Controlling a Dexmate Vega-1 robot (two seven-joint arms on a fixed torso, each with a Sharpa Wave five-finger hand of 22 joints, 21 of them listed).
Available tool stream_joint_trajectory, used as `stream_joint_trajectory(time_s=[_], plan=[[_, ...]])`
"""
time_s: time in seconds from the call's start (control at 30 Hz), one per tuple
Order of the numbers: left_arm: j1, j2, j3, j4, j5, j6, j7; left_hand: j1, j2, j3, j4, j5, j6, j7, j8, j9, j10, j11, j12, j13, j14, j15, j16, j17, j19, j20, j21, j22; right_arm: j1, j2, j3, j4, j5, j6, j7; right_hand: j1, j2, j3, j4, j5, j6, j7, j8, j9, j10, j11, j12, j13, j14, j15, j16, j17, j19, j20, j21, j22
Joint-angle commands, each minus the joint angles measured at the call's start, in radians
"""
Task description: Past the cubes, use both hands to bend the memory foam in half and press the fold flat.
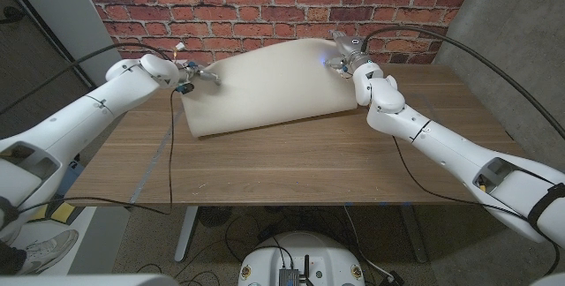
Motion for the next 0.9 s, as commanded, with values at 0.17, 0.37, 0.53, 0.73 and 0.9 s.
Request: stream_joint_trajectory(time_s=[0.17,0.37,0.53,0.73,0.9], plan=[[-0.048,-0.061,0.044,0.071,0.08,0.007,0.054,-0.018,0.018,0.029,0.015,0.003,0.035,0.021,0.001,0.007,0.097,-0.081,-0.003,0.004,0.003,-0.001,0.005,0.002,0.008,-0.006,0.007,0.001,-0.111,0.084,0.095,0.078,0.126,0.097,-0.543,-0.027,-0.017,-0.03,0.0,0.01,-0.106,0.014,0.009,0.004,-0.141,0.061,-0.005,-0.011,-0.159,0.057,-0.006,-0.03,-0.131,0.056,-0.086,-0.002],[-0.067,-0.073,0.072,0.079,0.128,0.016,0.064,-0.019,0.017,0.03,0.014,0.002,0.035,0.019,-0.002,0.009,0.099,-0.076,-0.004,0.006,0.002,0.002,0.004,0.002,0.007,-0.007,0.009,0.0,-0.115,0.083,0.087,0.113,0.127,0.139,-0.661,-0.044,-0.018,-0.048,0.005,0.015,-0.152,-0.001,0.014,0.004,-0.241,0.079,-0.003,-0.029,-0.276,0.101,-0.003,-0.063,-0.262,0.12,-0.175,-0.005],[-0.079,-0.085,0.082,0.085,0.15,0.029,0.067,-0.021,0.018,0.032,0.012,0.002,0.037,0.019,-0.004,0.009,0.099,-0.081,-0.007,0.005,0.001,0.001,0.003,0.002,0.008,-0.009,0.011,0.0,-0.115,0.077,0.077,0.131,0.124,0.164,-0.719,-0.042,-0.019,-0.05,0.003,0.016,-0.141,-0.011,0.021,0.005,-0.256,0.067,-0.001,-0.033,-0.297,0.106,-0.001,-0.071,-0.272,0.123,-0.189,-0.005],[-0.091,-0.094,0.1,0.085,0.186,0.037,0.076,-0.022,0.018,0.033,0.011,0.001,0.038,0.017,-0.004,0.012,0.1,-0.082,-0.009,0.006,0.0,0.0,0.003,0.002,0.007,-0.009,0.012,0.0,-0.111,0.059,0.06,0.146,0.11,0.2,-0.76,-0.045,-0.018,-0.054,0.003,0.018,-0.145,-0.022,0.021,0.005,-0.266,0.064,0.005,-0.037,-0.314,0.105,0.003,-0.077,-0.288,0.126,-0.205,-0.004],[-0.093,-0.104,0.11,0.074,0.223,0.058,0.107,-0.023,0.018,0.034,0.011,0.001,0.04,0.016,-0.005,0.013,0.102,-0.082,-0.01,0.007,-0.002,0.0,0.002,0.002,0.004,-0.01,0.012,0.0,-0.098,0.026,0.022,0.185,0.067,0.312,-0.832,0.006,-0.011,-0.051,-0.033,0.056,0.086,-0.03,0.073,0.006,-0.066,0.018,0.093,-0.05,-0.154,0.023,0.066,-0.124,-0.094,0.041,-0.19,-0.002]])
